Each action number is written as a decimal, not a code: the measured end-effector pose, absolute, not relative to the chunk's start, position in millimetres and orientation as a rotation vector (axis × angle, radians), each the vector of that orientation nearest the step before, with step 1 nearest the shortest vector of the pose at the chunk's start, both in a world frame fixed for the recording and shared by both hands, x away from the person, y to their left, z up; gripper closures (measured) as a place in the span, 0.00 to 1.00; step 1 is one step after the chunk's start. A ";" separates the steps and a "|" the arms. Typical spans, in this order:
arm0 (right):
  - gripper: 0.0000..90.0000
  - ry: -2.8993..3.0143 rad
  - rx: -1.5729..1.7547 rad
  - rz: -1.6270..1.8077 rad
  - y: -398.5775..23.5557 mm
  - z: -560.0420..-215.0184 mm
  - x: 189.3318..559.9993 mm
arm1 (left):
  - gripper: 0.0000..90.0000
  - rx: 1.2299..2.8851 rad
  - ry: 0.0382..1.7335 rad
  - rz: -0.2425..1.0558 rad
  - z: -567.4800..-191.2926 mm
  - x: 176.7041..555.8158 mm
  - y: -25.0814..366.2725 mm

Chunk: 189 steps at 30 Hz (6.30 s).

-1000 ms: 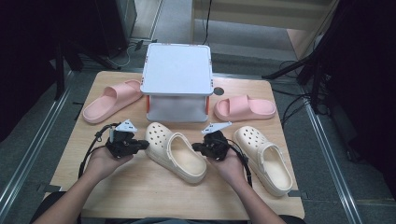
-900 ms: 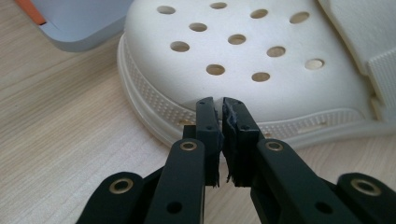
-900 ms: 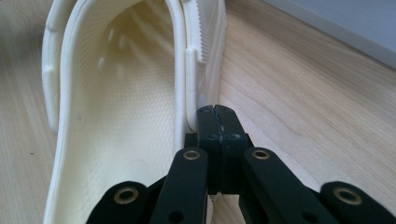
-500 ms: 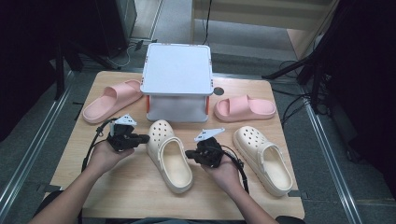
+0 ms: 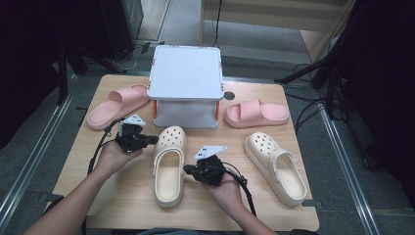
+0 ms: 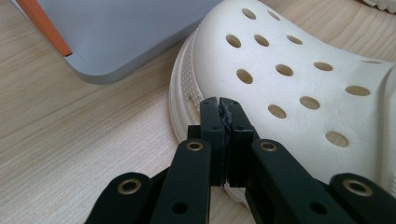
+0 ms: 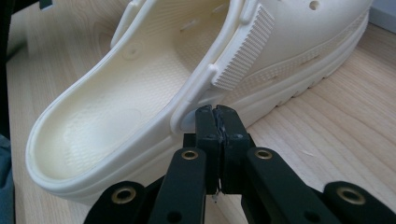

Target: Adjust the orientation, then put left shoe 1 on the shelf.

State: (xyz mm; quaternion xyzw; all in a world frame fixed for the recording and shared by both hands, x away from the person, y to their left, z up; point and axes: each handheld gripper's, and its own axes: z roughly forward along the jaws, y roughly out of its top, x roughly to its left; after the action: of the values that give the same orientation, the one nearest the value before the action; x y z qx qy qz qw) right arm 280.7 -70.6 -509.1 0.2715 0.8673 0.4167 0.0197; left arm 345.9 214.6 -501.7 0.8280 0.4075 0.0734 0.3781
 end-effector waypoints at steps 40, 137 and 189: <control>0.62 2.619 0.933 1.373 -73.4 -478.7 286.6 | 0.91 2.058 1.019 0.142 -446.6 353.4 227.4; 0.67 2.246 1.171 1.122 -1.4 -461.1 386.3 | 0.92 2.020 0.999 0.200 -382.4 433.0 221.8; 1.00 2.523 0.931 1.172 -12.2 -495.9 309.0 | 0.93 2.012 1.022 0.192 -382.1 432.8 220.8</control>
State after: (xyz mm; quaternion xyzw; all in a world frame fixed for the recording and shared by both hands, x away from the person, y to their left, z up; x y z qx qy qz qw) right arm 309.0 -12.2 -495.9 0.3156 0.8554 0.3974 0.1036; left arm 432.8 220.8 -382.1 0.8044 0.4085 0.0766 0.4246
